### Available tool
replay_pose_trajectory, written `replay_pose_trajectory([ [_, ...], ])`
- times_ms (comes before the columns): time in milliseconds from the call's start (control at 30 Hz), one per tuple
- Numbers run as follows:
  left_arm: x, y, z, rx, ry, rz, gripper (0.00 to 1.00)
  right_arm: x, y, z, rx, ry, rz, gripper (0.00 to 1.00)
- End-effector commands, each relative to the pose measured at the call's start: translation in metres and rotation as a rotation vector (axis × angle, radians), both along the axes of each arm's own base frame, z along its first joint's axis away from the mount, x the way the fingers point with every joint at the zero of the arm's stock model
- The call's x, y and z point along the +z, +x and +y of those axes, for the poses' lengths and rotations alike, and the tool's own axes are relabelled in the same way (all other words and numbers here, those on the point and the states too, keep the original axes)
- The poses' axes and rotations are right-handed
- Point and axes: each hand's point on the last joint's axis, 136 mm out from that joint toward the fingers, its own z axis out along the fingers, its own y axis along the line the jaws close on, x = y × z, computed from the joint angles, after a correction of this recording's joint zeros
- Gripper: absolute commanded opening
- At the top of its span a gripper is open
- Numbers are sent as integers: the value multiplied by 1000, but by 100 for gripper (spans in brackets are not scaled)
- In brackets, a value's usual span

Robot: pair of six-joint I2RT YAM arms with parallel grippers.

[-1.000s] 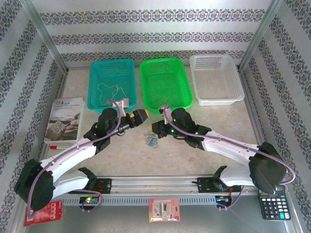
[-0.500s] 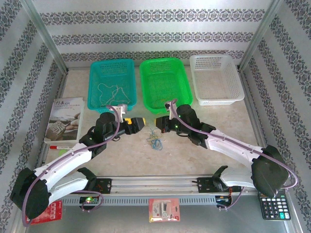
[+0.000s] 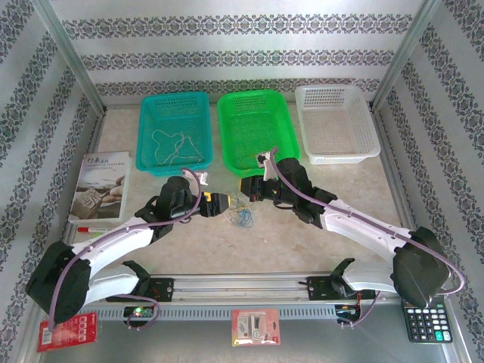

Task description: Untangle the cables

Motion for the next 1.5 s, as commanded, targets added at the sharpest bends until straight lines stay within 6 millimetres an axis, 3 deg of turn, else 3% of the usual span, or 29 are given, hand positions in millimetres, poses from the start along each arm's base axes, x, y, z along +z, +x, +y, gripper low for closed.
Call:
replay_pose_trajectory([
  [0,22,3,-19,-66,-45,-102,73,41,2,4,3,88,-56,0],
  [300,19,7,-46,-125,-43,-137,66,58,-2,12,19,116,-67,0],
  [500,24,18,-49,-96,-31,-186,50,65,-4,16,23,125,-77,0],
  [700,24,26,-50,-74,-8,-212,50,73,-5,21,30,134,-88,0],
  [833,24,30,-50,-53,-24,-221,59,75,-5,24,31,133,-87,0],
  [967,23,30,-49,-45,-28,-220,60,76,-4,26,32,136,-84,0],
  [1133,15,33,-50,-39,-22,-209,48,80,-6,32,47,150,-83,0],
  [1300,-6,29,-49,-44,-3,-168,31,105,-6,32,53,188,-110,0],
  [1467,-30,21,-43,-39,14,-121,27,140,-2,27,40,249,-152,0],
])
